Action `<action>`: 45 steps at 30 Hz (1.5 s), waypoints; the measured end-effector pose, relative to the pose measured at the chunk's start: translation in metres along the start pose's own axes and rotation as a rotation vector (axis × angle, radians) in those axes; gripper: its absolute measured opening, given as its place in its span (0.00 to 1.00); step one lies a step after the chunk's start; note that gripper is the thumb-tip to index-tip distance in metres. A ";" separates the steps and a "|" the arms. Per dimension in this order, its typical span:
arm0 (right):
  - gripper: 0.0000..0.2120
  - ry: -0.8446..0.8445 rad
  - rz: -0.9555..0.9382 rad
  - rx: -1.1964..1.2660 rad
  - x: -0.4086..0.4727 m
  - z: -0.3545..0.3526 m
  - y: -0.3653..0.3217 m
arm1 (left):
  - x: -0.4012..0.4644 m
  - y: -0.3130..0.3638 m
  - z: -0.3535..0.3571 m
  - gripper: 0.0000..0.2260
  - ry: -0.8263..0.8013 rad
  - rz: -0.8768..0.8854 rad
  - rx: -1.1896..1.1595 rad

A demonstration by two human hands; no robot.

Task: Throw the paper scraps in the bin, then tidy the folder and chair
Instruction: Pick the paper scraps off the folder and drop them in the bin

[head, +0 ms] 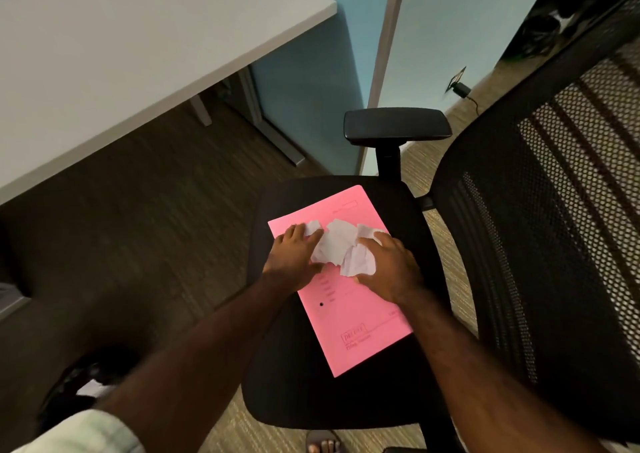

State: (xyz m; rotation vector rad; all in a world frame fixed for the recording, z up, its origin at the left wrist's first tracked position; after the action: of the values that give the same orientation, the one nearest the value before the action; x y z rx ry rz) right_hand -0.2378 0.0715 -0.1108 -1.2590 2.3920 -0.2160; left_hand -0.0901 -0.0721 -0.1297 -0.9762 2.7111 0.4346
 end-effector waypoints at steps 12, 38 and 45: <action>0.29 0.021 -0.038 0.142 -0.015 0.006 -0.014 | -0.017 0.017 -0.001 0.28 0.116 -0.089 -0.171; 0.24 -0.223 0.192 0.811 -0.040 0.024 0.010 | -0.073 -0.043 0.016 0.12 0.319 -0.652 -1.024; 0.20 -0.298 0.206 0.933 -0.046 0.014 -0.007 | -0.094 -0.066 0.015 0.13 0.337 -0.706 -1.128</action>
State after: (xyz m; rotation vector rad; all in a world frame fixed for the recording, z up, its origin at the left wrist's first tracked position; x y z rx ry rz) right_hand -0.2035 0.1058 -0.1072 -0.5474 1.7631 -0.8812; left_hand 0.0248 -0.0604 -0.1273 -2.2839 1.9507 1.8076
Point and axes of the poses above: each hand's wrist, its own x-axis towards the middle knuckle, its own z-axis out of the palm, y = z × x, the point moved 5 cm from there along x, towards the middle knuckle
